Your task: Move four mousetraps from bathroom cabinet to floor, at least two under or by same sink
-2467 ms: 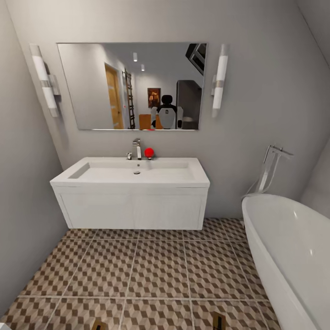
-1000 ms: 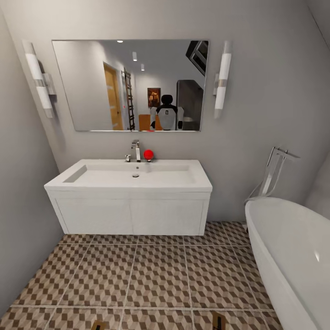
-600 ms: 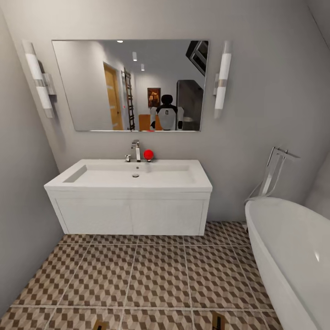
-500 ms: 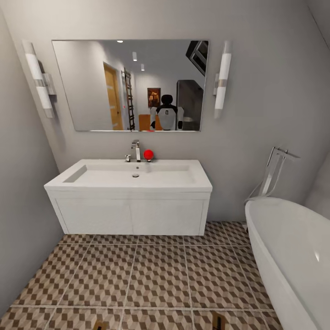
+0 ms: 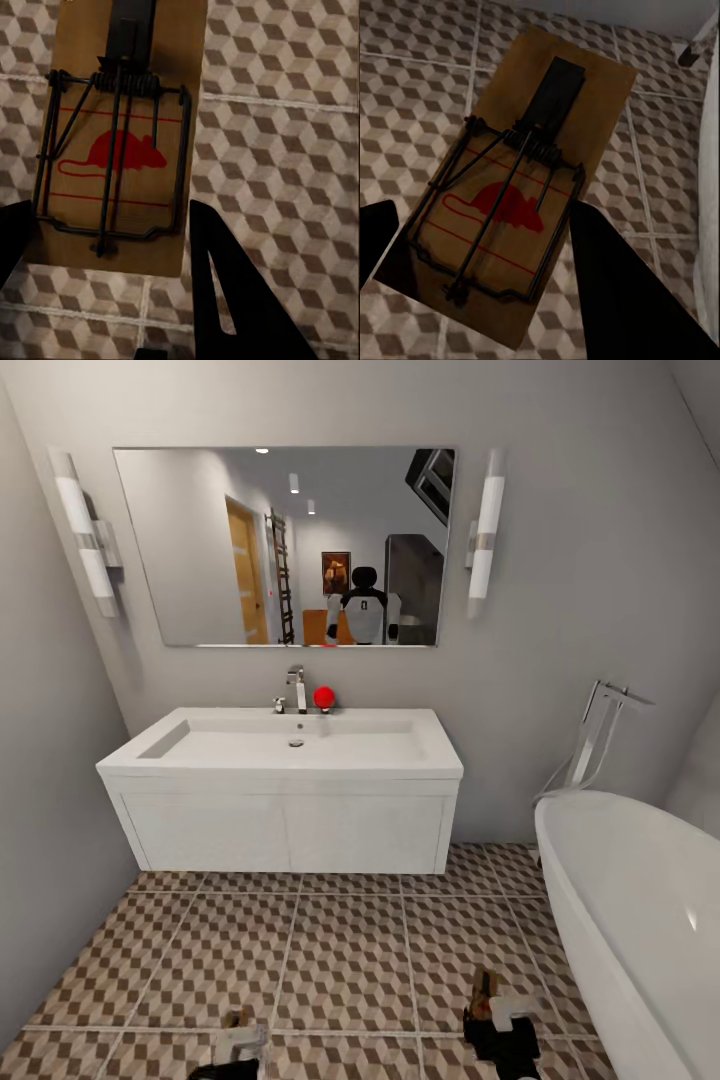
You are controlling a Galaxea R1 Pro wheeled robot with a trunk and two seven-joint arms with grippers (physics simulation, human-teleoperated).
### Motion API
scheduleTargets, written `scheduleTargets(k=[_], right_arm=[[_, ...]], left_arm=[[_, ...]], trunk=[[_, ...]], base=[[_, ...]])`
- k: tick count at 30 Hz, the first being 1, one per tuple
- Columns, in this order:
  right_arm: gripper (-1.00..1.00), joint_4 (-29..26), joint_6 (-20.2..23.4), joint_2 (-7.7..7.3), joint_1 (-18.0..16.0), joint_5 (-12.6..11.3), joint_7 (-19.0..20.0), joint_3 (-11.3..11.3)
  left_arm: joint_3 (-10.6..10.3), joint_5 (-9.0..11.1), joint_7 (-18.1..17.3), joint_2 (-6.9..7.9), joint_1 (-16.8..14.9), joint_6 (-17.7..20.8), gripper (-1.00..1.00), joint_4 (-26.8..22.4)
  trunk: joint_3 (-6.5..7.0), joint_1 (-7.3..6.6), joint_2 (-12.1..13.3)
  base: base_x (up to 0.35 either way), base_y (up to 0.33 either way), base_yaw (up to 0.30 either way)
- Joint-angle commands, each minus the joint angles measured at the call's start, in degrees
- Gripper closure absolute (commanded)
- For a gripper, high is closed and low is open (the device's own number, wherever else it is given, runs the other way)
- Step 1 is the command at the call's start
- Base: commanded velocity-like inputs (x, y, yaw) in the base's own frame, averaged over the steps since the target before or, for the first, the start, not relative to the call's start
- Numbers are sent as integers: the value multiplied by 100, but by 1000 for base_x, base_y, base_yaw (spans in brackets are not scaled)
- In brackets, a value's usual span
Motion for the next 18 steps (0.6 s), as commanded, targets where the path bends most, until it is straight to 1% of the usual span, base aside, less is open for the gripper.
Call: scheduleTargets(k=[1, 2, 3, 4, 5, 6, 7, 8, 10, 12, 13, 15, 17, 18], right_arm=[[100, -240, 196, 0, 0, 31, -19, 4], [100, -655, 523, 3, -2, 27, -26, 4], [100, -1007, 809, 9, -8, 24, -32, 4], [100, -1295, 1074, 17, -18, 23, -32, 4], [100, -1417, 1204, 22, -27, 22, -33, 4], [100, -1644, 1458, 30, -66, 21, -33, 4], [100, -1871, 1711, 40, -150, 18, -33, 4], [100, -1978, 1839, 48, -206, 16, -33, 4], [100, -2307, 2357, 137, -474, 13, -29, 9], [100, -2461, 2843, 260, -816, 15, -28, 11], [100, -2483, 2958, 291, -911, 16, -29, 12], [100, -2537, 3441, 390, -1245, 13, -23, 12], [100, -2603, 3862, 483, -1402, 12, -13, 16], [100, -2615, 3934, 520, -1424, 12, -12, 19]], left_arm=[[127, -8, 65, 13, -88, 260, 100, -106], [377, -121, 64, 18, -291, 669, 100, -235], [555, -277, 65, 21, -543, 1029, 100, -316], [683, -449, 67, 23, -835, 1348, 100, -356], [736, -529, 68, 24, -988, 1497, 100, -364], [840, -659, 69, 25, -1297, 1779, 100, -346], [955, -744, 69, 26, -1603, 2038, 100, -284], [1020, -776, 70, 26, -1753, 2159, 100, -238], [1240, -855, 74, 26, -2297, 2522, 100, -1], [1344, -889, 76, 48, -2683, 2688, 100, 161], [1360, -894, 77, 55, -2750, 2711, 100, 182], [1397, -905, 70, 69, -2908, 2763, 100, 225], [1406, -905, 60, 63, -2972, 2774, 100, 303], [1402, -905, 58, 51, -2981, 2773, 100, 339]], trunk=[[-8, 0, -3], [-8, 0, -3], [-8, 0, -3], [-8, 0, -3], [-8, 0, -3], [-8, 0, -3], [-8, 0, -3], [-8, 0, -3], [-8, 0, -3], [-8, 0, -3], [-8, 0, -3], [-8, 0, -3], [-8, 0, -3], [-8, 0, -3]], base=[[0, 0, 0], [0, 0, 0], [0, 0, 0], [0, 0, 0], [0, 0, 0], [0, 0, 0], [0, 0, 0], [0, 0, 0], [0, 0, 0], [0, 0, 0], [0, 0, 0], [0, 0, 0], [0, 0, 0], [0, 0, 0]])
